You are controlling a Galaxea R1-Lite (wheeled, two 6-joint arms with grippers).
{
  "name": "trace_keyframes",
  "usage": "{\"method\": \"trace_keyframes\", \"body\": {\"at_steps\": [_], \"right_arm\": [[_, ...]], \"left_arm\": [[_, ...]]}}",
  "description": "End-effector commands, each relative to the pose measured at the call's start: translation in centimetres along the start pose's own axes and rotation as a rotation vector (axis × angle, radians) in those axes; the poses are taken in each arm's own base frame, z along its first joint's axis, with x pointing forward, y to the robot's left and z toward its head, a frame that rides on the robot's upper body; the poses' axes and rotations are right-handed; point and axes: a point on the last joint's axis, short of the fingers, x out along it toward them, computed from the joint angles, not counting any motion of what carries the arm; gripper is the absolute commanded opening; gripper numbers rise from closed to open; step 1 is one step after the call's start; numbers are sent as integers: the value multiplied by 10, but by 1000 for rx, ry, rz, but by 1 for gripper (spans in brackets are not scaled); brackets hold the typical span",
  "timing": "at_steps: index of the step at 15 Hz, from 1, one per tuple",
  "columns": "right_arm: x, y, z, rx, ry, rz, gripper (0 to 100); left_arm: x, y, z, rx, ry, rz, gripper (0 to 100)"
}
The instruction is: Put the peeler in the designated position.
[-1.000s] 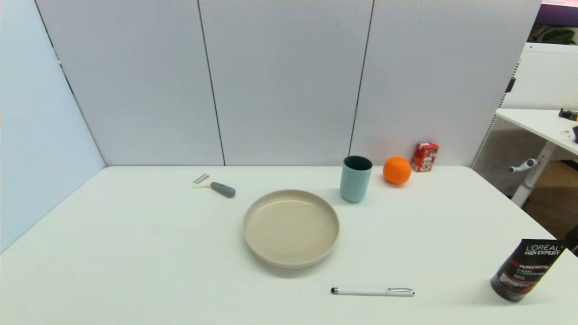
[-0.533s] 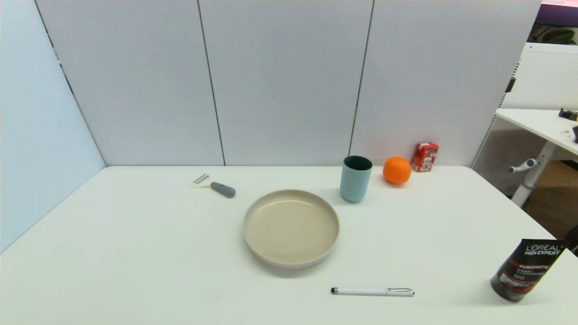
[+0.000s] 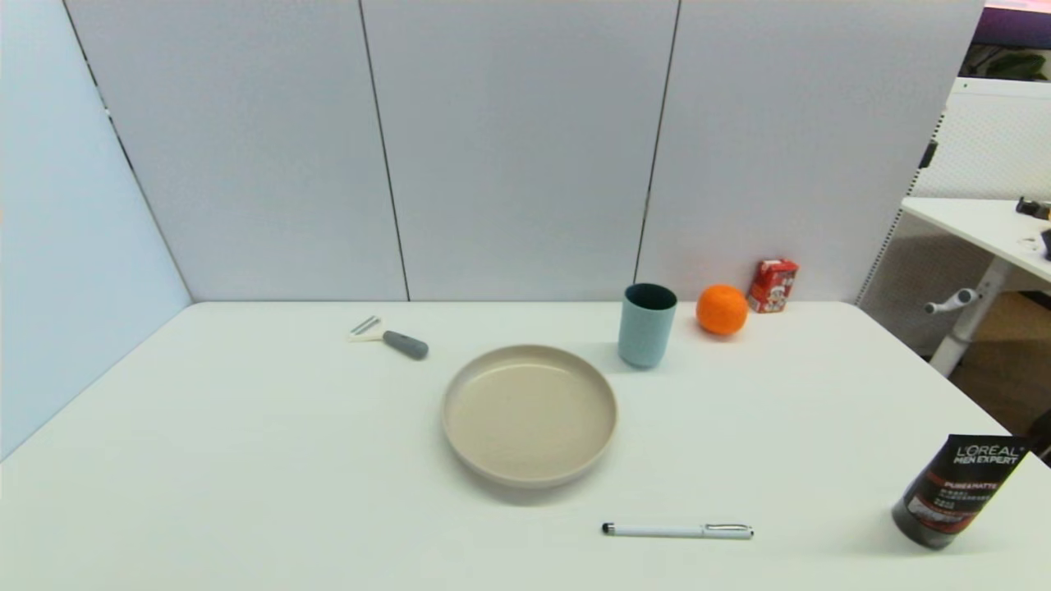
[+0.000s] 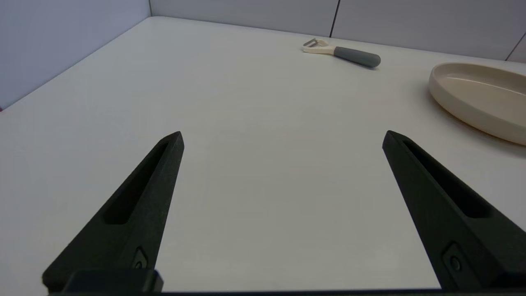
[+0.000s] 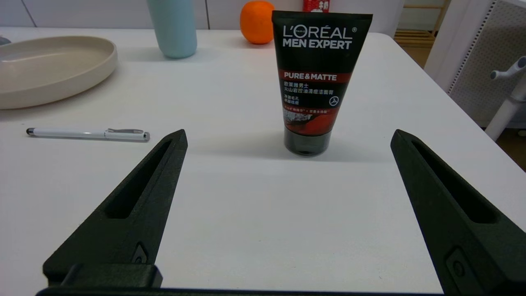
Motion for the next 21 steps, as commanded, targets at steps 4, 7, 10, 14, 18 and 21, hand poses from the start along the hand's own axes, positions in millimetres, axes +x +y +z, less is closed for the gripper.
{"method": "trace_keyframes", "body": {"at_steps": [4, 7, 10, 14, 18, 21], "right_arm": [[0, 0, 0, -1, 0, 1, 100], [0, 0, 0, -1, 0, 1, 100], [0, 0, 0, -1, 0, 1, 100], [0, 0, 0, -1, 0, 1, 100], [0, 0, 0, 1, 0, 1, 100], [0, 0, 0, 1, 0, 1, 100]], "left_arm": [[48, -13, 124, 83, 145, -6, 100], [120, -21, 170, 127, 258, -31, 100], [191, -33, 184, 175, 355, -153, 100], [250, -62, 167, 178, 472, -264, 100], [287, -116, 147, 83, 551, -194, 100], [316, -153, 122, 113, 556, 7, 100]]}}
